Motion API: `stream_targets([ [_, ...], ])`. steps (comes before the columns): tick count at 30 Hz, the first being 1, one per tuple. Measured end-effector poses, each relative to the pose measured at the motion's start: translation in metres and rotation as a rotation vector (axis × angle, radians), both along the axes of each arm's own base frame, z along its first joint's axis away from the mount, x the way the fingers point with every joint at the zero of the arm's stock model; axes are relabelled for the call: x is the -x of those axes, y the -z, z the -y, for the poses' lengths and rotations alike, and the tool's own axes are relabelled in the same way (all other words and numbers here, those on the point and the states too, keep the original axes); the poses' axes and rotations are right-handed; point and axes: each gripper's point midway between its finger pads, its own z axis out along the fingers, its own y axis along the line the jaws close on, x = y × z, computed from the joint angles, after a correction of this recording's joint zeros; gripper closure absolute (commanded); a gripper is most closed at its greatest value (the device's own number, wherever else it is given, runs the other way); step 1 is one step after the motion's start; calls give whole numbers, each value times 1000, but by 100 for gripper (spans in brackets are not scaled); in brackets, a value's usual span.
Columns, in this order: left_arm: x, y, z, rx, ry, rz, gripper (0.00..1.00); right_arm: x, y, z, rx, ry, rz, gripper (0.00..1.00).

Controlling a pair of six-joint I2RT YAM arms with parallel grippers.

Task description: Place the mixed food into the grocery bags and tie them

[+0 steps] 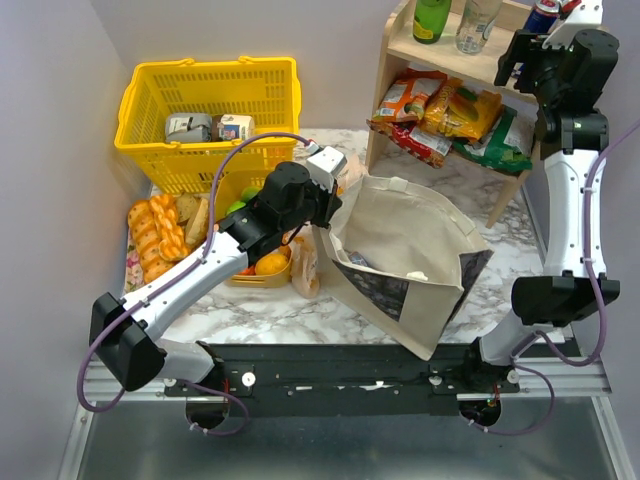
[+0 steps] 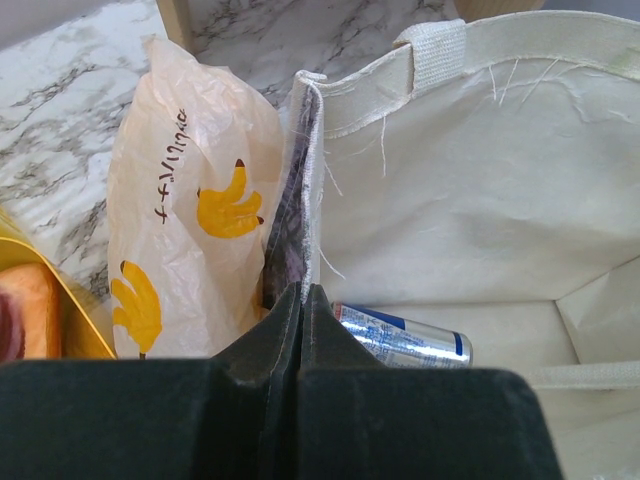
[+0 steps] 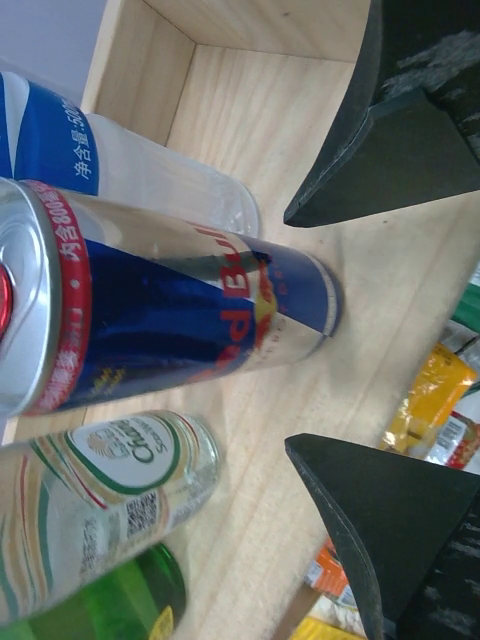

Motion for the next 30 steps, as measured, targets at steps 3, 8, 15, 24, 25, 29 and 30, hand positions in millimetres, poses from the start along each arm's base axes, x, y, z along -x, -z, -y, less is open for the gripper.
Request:
stream_targets([
  [3,0,0,0,-1,0,-1,100,-14,5,7,-3,31,-1,10],
  [8,-1,1,0,-2,0,-2,100,-30,13,17,-33,88,-1,11],
  [15,-1,2,1,-4,0,-1,100,-49,18,20,-45,96,24,17],
  [24,-2,4,1,-9,1,-4,100,-55,17,21,-56,102,54,42],
  [25,-2,5,1,-10,1,-6,100,-56,17,22,-56,106,62,47],
  [29,-2,6,2,-13,1,-8,100,-51,16,22,-55,109,84,59],
  [30,-2,6,2,-13,1,-9,100,-49,16,22,-54,110,90,62],
])
